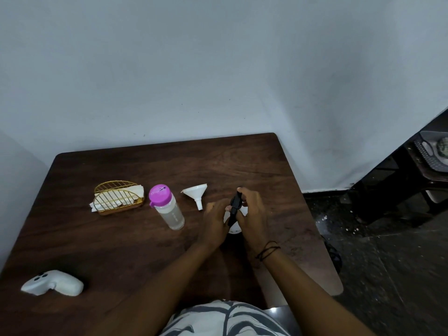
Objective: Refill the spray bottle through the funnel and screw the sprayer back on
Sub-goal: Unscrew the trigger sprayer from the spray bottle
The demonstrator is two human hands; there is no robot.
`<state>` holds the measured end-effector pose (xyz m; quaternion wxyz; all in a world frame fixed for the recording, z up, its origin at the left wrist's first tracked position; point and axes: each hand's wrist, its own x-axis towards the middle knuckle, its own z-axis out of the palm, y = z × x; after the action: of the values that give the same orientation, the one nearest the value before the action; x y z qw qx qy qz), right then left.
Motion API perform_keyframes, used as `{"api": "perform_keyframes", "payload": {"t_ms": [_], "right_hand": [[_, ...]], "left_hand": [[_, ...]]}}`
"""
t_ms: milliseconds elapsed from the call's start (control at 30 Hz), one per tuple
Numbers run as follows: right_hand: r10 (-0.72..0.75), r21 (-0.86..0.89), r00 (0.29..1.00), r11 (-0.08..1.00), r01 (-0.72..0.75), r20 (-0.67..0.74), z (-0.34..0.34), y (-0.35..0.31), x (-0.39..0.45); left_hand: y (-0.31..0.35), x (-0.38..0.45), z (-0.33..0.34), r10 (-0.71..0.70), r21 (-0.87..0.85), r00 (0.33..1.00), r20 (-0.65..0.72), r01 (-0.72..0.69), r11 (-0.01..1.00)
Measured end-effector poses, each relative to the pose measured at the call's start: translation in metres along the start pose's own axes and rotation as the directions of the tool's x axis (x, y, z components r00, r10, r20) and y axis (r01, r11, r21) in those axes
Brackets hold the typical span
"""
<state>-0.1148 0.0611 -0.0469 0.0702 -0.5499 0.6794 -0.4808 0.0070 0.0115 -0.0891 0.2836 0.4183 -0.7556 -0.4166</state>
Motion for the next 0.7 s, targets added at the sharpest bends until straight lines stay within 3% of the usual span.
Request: {"api": "perform_keyframes", "payload": {"t_ms": [67,167,267,500,700], "right_hand": [[-0.034,0.014,0.999,0.999,0.034,-0.012,0.001,0.006,-0.002],[0.145,0.149,0.989,0.978,-0.148,0.034,-0.005,0.003,-0.009],[0.193,0.2,0.98,0.96,-0.197,0.042,-0.007,-0.001,-0.012],[0.191,0.36,0.98,0.919,-0.162,-0.047,-0.035,-0.026,0.01],[0.077,0.376,0.964,0.926,0.025,-0.253,-0.079,-0.049,0.044]], "left_hand": [[0.001,0.001,-0.001,0.002,0.014,1.0,0.016,-0.003,1.0],[0.001,0.003,-0.001,0.015,0.067,1.0,0.026,-0.017,0.998],[-0.001,0.005,-0.001,0.025,0.121,0.999,0.037,-0.03,0.992],[-0.002,0.004,0.001,-0.005,0.174,1.0,0.026,0.0,0.985],[-0.001,0.003,0.0,0.003,0.212,1.0,-0.005,-0.002,0.977]]}}
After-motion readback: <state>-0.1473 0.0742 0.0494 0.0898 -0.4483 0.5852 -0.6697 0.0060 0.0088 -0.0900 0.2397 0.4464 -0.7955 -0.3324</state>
